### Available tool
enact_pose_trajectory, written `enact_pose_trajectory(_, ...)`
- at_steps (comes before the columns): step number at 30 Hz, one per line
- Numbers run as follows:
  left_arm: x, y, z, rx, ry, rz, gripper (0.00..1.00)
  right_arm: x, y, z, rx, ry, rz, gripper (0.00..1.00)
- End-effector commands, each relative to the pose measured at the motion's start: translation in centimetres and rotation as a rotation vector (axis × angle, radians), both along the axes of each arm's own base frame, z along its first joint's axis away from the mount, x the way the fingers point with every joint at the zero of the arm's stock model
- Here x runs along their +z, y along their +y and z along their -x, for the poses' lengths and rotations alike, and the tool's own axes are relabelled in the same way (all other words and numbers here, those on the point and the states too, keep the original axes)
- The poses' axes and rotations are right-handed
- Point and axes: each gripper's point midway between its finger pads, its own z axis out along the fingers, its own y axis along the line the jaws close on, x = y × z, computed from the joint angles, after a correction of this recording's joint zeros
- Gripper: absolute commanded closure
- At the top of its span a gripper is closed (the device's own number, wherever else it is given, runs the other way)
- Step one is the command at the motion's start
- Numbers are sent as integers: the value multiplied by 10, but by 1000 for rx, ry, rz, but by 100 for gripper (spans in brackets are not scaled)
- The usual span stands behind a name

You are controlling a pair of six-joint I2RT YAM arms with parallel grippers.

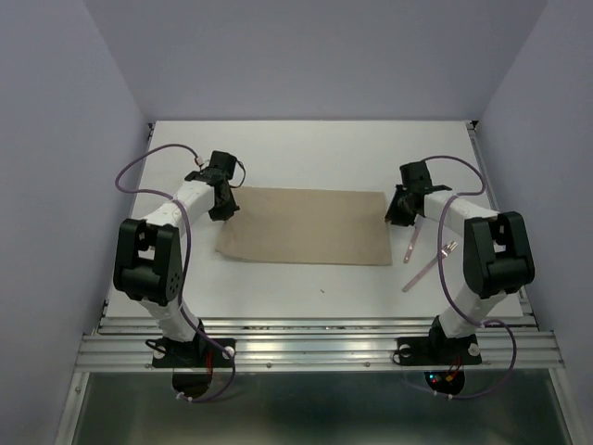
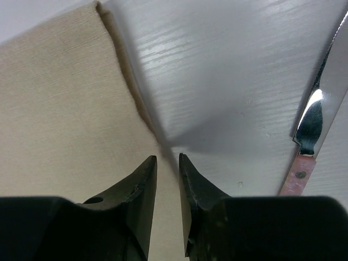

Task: Fold the napkin into a case and place the utensils inside
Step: Pick up the rectangle-folded napkin at the center of the board, then fold the rectangle-folded napkin at the center of the board.

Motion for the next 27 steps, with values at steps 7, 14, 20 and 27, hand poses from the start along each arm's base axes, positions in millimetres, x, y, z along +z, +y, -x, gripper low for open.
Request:
enact_pose_trajectory(7,55,-1,-18,-33,-114,-4,100,-14,3,4,62,36,2,68)
enact_pose_trajectory(14,76,-15,-24,-76,-150,19,100,-20,17,13,75,28,-87,69)
enact_pose_trajectory(20,95,-42,-29,-133,-183,58,100,-25,30,20,91,36,-125,70)
enact_pose_trajectory(27,120,-95,-27,-246,-226,127,100,-30,45,23,75,43,-136,75)
